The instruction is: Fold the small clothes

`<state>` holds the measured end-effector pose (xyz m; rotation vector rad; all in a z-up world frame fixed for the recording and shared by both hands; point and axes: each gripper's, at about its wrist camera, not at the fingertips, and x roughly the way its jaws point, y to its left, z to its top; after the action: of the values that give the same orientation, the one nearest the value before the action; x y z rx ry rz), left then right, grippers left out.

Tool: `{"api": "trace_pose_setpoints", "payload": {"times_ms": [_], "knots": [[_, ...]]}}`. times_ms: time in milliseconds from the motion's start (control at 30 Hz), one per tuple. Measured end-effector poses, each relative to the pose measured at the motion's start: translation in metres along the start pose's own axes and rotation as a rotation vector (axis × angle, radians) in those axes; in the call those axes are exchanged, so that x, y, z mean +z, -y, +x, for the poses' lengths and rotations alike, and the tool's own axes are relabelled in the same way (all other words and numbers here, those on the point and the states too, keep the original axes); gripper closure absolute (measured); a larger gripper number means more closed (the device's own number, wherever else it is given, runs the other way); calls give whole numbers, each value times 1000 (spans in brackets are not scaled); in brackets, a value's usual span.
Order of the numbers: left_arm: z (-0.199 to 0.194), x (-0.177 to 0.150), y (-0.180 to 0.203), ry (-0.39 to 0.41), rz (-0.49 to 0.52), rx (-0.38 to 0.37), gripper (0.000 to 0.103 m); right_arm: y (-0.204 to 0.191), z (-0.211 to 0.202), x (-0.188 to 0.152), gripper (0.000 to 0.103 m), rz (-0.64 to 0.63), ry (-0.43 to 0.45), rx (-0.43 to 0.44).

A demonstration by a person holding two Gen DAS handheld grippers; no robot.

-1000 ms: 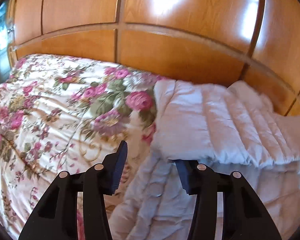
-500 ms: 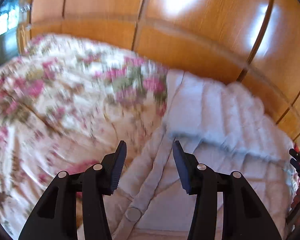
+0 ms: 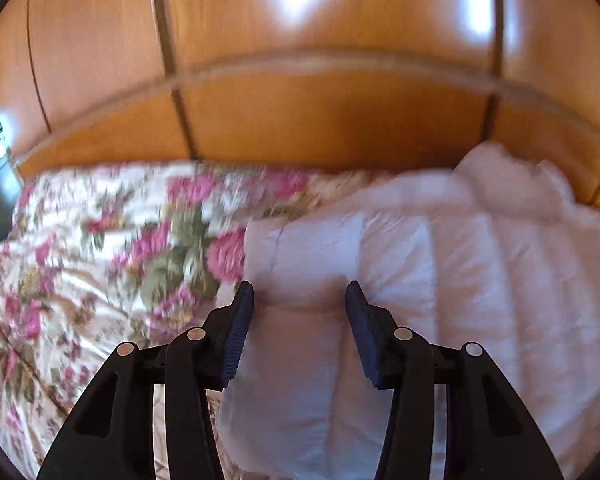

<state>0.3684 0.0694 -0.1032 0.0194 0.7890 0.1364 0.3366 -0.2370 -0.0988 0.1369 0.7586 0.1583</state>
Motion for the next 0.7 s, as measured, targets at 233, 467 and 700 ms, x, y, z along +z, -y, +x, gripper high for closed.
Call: {"api": "trace_pose_setpoints", "payload": {"times_ms": [233, 467, 700], "knots": [[33, -17, -26, -53, -106, -25, 45, -1, 29, -9, 67, -15, 17, 3], [32, -17, -40, -79, -180, -88, 27, 15, 2, -6, 55, 56, 9, 67], [-38, -41, -64, -81, -199, -248, 25, 18, -74, -35, 32, 26, 8, 56]]}}
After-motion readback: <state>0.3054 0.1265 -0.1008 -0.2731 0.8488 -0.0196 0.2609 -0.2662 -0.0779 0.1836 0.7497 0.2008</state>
